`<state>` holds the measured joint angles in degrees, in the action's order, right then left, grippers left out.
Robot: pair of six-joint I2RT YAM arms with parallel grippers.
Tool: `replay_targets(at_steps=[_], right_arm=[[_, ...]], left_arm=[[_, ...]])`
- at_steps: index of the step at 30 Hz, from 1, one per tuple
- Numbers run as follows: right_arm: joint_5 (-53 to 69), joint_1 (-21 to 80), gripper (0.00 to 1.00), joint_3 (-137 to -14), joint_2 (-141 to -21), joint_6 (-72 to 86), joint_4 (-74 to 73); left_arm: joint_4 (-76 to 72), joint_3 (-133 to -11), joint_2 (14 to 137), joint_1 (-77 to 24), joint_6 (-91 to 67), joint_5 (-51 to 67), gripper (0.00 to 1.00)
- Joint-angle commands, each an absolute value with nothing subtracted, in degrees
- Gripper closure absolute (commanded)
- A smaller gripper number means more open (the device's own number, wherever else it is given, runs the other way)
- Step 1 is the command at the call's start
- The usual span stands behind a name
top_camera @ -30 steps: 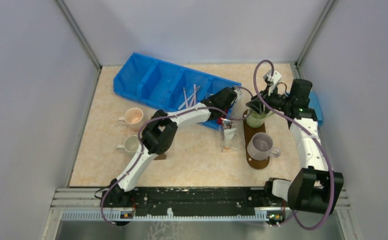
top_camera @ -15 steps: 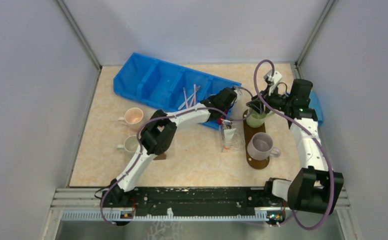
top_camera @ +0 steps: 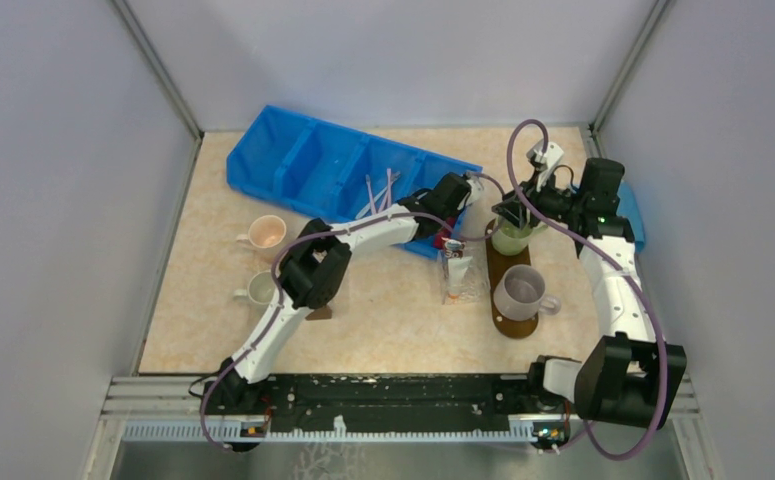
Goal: Prepare toiletry sets of a toothbrush and toothpaste on the tray
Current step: Pick up the toothpaste from the storage box.
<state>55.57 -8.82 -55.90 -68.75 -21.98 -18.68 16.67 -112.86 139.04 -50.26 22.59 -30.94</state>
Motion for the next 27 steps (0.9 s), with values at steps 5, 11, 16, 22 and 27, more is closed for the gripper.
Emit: replay_targets(at_steps=[5, 11, 16, 22, 27], right_arm=[[57.01, -9.58, 0.58, -57.75, -67.47, -22.24, -17.80], [57.02, -9.58, 0.58, -57.83, -67.44, -22.24, -17.92], [57.06, -9.64, 0.58, -57.85, -67.38, -22.24, -17.90], [57.47, -9.67, 0.58, -58.02, -67.30, -21.84, -17.89], [58.11, -9.67, 0.58, -58.06, -67.33, -21.30, -17.68]], left_arm=[[19.41, -112.77, 136.02, -49.18, 22.42, -32.15, 1.00], [11.54, -104.92, 128.63, -49.15, 21.25, -30.66, 1.00], [6.34, -99.83, 124.03, -49.12, 20.90, -28.97, 1.00], [-0.32, -94.66, 119.66, -49.17, 20.83, -27.11, 1.00], [-8.86, -87.86, 114.49, -49.19, 20.00, -23.79, 1.00]])
